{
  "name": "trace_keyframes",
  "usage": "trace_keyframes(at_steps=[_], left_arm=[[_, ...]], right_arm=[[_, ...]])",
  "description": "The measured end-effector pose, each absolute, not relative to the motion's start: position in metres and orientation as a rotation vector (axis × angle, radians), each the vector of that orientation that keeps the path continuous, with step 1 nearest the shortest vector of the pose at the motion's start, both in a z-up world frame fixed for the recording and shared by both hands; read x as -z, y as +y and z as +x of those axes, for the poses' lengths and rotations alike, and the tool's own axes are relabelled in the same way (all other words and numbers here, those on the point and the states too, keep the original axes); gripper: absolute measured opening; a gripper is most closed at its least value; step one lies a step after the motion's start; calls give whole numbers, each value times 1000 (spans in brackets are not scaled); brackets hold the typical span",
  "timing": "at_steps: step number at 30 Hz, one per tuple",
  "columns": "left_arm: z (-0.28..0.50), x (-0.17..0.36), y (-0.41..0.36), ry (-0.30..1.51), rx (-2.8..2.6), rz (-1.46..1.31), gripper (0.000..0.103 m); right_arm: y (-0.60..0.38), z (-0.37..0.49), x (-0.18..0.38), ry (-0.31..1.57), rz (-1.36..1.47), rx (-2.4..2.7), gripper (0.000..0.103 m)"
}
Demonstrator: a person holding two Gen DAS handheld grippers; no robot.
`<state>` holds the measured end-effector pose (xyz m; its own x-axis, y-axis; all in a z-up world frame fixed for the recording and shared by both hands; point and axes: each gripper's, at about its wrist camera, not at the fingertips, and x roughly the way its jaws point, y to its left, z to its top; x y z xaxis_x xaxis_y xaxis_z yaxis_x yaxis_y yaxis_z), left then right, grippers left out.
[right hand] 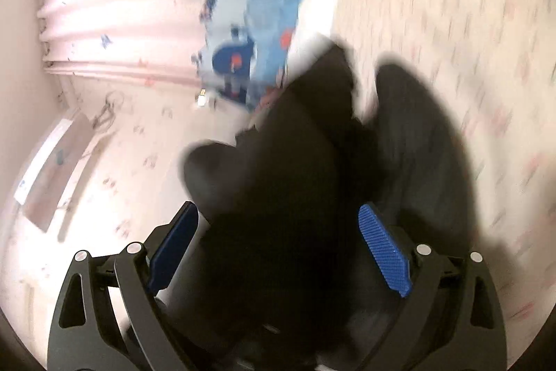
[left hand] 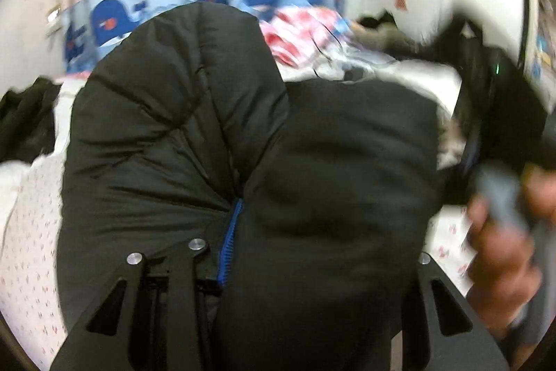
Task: Fold large clothes
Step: 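Press the folded jacket bundle together with both tools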
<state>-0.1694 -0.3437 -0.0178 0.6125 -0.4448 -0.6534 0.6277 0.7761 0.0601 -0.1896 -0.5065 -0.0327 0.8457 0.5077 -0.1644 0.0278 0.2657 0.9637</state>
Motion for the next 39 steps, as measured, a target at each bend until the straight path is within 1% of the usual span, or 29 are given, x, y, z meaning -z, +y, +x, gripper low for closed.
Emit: trace_keyframes(at_steps=[1, 2, 4, 5, 6, 7, 9, 11, 14, 16, 17, 19, 20, 22, 23, 24, 25, 27, 29, 30, 32, 34, 36, 39], left_arm=[[-166, 24, -349, 669, 627, 328, 46], [-168, 30, -357, 667, 623, 371, 51], [-173, 38, -366, 660, 612, 452, 58], [-173, 40, -367, 653, 612, 486, 60], [-178, 40, -369, 648, 620, 510, 65], [-185, 39, -365, 643, 627, 523, 65], [-201, 32, -355, 635, 663, 538, 65], [-215, 19, -339, 653, 720, 504, 65], [-224, -6, -298, 698, 825, 373, 65], [-219, -29, -253, 724, 846, 202, 67], [-206, -40, -224, 735, 823, 101, 72], [-176, -42, -182, 781, 746, -51, 76], [-166, -35, -164, 813, 715, -110, 76], [-112, -3, -127, 932, 662, -281, 77], [-99, 12, -122, 982, 654, -334, 80], [-83, 30, -118, 1043, 657, -401, 87], [-68, 48, -120, 1094, 698, -466, 97], [-50, 65, -128, 1126, 709, -467, 97], [-47, 64, -137, 1103, 713, -400, 95], [-46, 56, -137, 1080, 723, -357, 92], [-42, 40, -128, 1044, 729, -299, 80], [-37, 18, -106, 1002, 707, -240, 78], [-31, -8, -66, 946, 640, -190, 78], [-31, -22, 0, 927, 517, -141, 78]], right_arm=[[-509, -188, 25, 499, 1230, -329, 93], [-509, -182, 16, 515, 1171, -329, 94], [-492, -168, -7, 579, 1012, -344, 95], [-481, -157, -16, 616, 921, -354, 95], [-462, -144, -27, 691, 783, -362, 96], [-440, -133, -33, 766, 655, -346, 96], [-412, -114, -26, 883, 457, -267, 96], [-406, -98, -12, 963, 353, -193, 96], [-403, -97, 6, 1001, 288, -116, 96], [-408, -107, 11, 1006, 254, -65, 96], [-409, -109, 15, 1012, 246, -49, 96], [-414, -112, 20, 1019, 242, -25, 96], [-418, -116, 23, 1019, 256, -14, 96], [-423, -124, 25, 1017, 302, -3, 96], [-427, -125, 30, 1021, 338, -4, 96], [-428, -127, 34, 1025, 358, -7, 96], [-430, -127, 44, 1033, 397, -14, 96], [-433, -127, 62, 1043, 493, -34, 96], [-438, -122, 78, 1033, 613, -56, 97], [-439, -118, 86, 1016, 696, -94, 97], [-424, -99, 99, 1018, 856, -173, 97], [-389, -76, 93, 1034, 848, -242, 97], [-339, -53, 85, 1049, 814, -344, 97], [-269, -32, 87, 1099, 699, -443, 97]])
